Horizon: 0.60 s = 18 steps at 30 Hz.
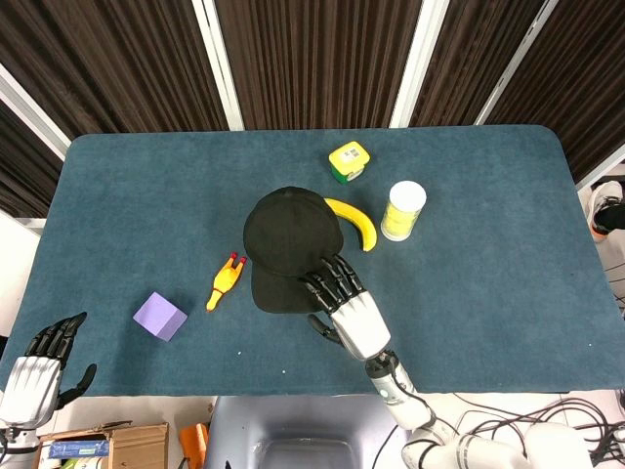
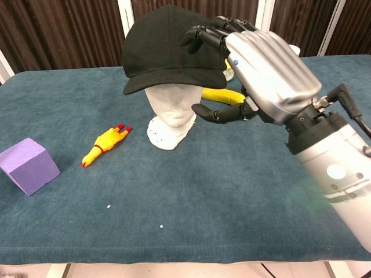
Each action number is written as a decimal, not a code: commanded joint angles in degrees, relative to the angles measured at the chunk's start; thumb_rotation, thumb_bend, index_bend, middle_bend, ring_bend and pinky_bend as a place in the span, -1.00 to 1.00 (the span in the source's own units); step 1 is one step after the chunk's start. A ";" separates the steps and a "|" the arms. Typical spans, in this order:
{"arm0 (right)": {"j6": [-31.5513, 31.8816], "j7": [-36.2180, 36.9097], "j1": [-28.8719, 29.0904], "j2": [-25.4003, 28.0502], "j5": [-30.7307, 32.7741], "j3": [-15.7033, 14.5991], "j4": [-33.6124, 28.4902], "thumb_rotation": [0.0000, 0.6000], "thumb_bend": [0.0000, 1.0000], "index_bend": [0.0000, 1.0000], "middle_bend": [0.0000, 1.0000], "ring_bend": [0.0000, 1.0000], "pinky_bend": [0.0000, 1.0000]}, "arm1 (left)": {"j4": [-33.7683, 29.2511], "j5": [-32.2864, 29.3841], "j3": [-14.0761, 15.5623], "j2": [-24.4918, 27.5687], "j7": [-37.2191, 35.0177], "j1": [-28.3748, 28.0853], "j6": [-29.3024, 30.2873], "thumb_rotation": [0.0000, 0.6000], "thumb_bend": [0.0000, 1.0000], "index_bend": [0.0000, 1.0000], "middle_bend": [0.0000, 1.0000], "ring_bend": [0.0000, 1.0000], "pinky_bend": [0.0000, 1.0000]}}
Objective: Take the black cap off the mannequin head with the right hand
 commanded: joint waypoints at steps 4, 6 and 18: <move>2.14 0.81 2.30 -3.69 1.66 2.19 4.79 1.00 -0.69 -0.19 -0.29 -0.62 -0.51 | 0.48 0.55 -0.27 -0.09 -0.39 0.38 0.91 1.00 -0.27 -0.89 -0.67 -0.69 -0.56; 2.66 1.38 2.98 -4.56 1.98 2.57 6.21 1.00 -0.69 -0.09 -0.24 -0.56 -0.43 | 0.64 0.65 -0.31 -0.17 -0.35 0.51 1.06 1.00 -0.27 -0.89 -0.67 -0.69 -0.56; 6.96 5.21 5.71 -6.56 1.95 2.82 12.45 1.00 -0.43 0.49 0.15 -0.06 0.13 | 0.95 0.84 -0.66 -0.38 -0.16 0.80 1.15 1.00 -0.27 -0.89 -0.67 -0.69 -0.56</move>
